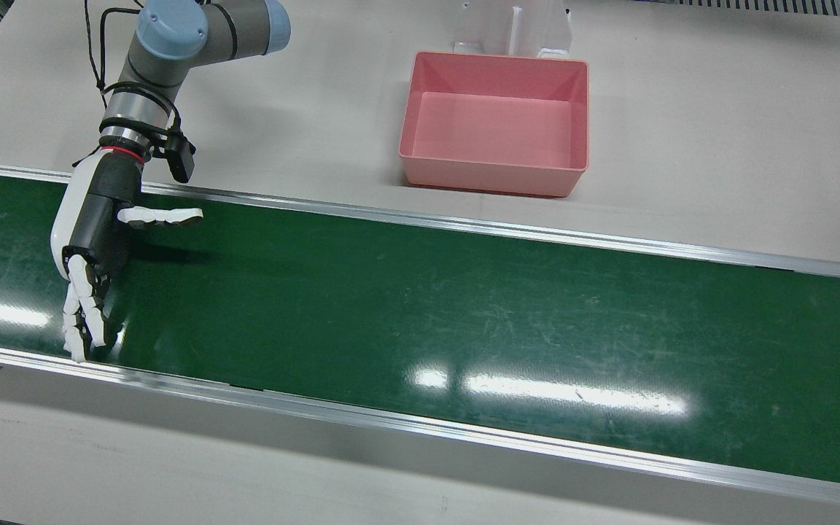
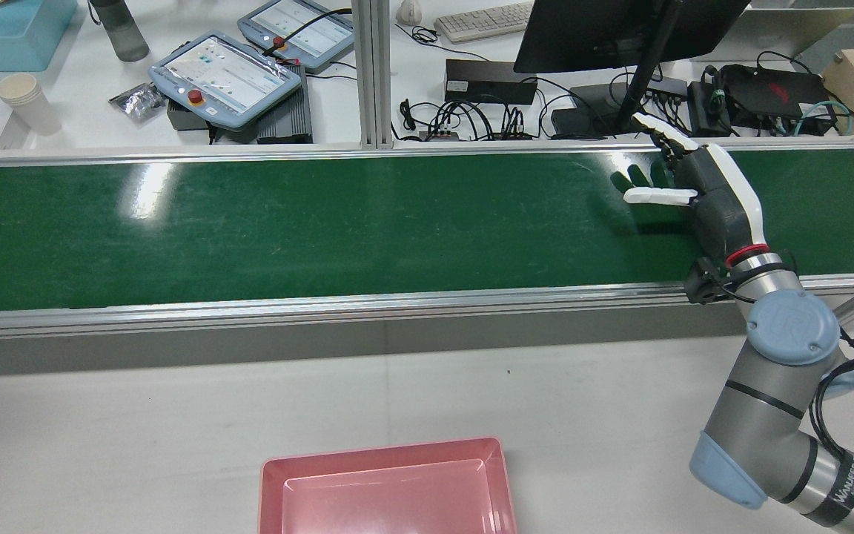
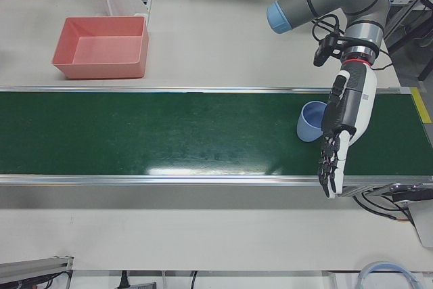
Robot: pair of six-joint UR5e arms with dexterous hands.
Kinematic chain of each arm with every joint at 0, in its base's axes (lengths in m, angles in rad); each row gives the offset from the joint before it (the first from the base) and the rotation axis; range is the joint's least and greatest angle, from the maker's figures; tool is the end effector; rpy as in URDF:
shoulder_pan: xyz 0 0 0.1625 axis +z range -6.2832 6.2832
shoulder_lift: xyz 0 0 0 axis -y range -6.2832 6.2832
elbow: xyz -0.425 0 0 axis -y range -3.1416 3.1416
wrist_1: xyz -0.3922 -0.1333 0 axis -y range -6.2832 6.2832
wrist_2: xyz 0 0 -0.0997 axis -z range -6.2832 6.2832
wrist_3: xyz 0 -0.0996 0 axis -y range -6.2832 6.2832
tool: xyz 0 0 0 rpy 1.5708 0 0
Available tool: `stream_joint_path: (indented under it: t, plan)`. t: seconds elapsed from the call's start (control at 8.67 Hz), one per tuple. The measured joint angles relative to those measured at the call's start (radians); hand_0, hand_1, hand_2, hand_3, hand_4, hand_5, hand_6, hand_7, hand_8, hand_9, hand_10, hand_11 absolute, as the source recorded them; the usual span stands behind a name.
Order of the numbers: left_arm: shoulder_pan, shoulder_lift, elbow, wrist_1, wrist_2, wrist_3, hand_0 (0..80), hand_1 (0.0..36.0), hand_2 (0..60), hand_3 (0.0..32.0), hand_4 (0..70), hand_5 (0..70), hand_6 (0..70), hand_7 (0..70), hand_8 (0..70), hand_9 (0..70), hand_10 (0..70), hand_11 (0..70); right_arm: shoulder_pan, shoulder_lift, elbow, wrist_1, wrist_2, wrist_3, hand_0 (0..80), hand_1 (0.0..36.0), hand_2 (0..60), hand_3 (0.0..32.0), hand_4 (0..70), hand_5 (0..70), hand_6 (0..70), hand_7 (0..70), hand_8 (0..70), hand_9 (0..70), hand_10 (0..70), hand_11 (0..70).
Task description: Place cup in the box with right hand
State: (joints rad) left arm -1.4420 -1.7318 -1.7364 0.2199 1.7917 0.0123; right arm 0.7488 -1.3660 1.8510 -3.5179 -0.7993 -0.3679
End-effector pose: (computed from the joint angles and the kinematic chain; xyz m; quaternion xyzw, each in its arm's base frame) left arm -0.0403 -0.5566 0.5450 -0.1166 0.7337 -0.6569 0.1286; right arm -0.2394 -0.4992 0.4871 0.0895 -0.7286 0.6693 0.1147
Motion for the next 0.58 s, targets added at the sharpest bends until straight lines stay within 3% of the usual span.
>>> stream_joint_path:
  t: [0.58]
  plan:
    - [0.000,0.000,0.000,0.000,0.000,0.000,0.0,0.0,0.0,0.0,0.0,0.0,0.0,0.0,0.0,0.0,0.0,0.0,-0.002,0.002,0.009,-0.001,0.000,0.004,47.9,11.1,0.0,3.2,4.9,3.8,4.0,20.2,5.1,9.1,0.0,0.6]
